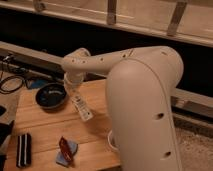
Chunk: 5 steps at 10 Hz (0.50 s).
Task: Stand the bottle upright
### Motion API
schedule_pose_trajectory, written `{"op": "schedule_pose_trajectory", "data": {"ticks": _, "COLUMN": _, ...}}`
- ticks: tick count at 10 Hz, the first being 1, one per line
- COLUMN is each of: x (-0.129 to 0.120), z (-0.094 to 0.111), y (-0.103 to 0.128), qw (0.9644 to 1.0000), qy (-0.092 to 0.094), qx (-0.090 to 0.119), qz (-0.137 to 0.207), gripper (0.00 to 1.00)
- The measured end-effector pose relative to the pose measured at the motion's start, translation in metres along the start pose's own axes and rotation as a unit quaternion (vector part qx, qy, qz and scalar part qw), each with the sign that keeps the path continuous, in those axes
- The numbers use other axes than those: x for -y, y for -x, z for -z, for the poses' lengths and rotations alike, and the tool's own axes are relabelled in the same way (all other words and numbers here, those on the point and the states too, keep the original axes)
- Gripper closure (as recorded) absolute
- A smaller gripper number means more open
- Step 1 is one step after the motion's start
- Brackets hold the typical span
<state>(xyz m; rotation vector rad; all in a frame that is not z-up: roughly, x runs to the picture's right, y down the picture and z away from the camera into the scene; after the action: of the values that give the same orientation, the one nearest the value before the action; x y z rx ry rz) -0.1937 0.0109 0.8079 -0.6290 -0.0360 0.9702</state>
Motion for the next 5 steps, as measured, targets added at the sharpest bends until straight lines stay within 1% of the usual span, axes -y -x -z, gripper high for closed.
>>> {"op": "schedule_pose_trajectory", "data": {"ticks": 1, "x": -0.003, "z": -0.003, "y": 0.003, "qw": 1.0000, "qy": 0.002, "qx": 0.001, "qz": 0.003, "gripper": 1.00}}
{"op": "schedule_pose_trajectory", "data": {"ticks": 2, "x": -0.006, "z": -0.001, "y": 0.004, "qw": 1.0000, "qy": -0.007, "qx": 0.002, "qz": 0.004, "gripper": 1.00}}
{"op": "schedule_pose_trajectory", "data": {"ticks": 3, "x": -0.002, "z": 0.008, "y": 0.007, "qw": 0.9992, "qy": -0.035, "qx": 0.018, "qz": 0.007, "gripper": 1.00}}
{"op": "schedule_pose_trajectory", "data": {"ticks": 4, "x": 0.003, "z": 0.018, "y": 0.011, "qw": 0.9980, "qy": -0.056, "qx": 0.029, "qz": 0.008, "gripper": 1.00}}
{"op": "schedule_pose_trajectory", "data": {"ticks": 5, "x": 0.008, "z": 0.024, "y": 0.015, "qw": 0.9966, "qy": -0.071, "qx": 0.040, "qz": 0.009, "gripper": 1.00}}
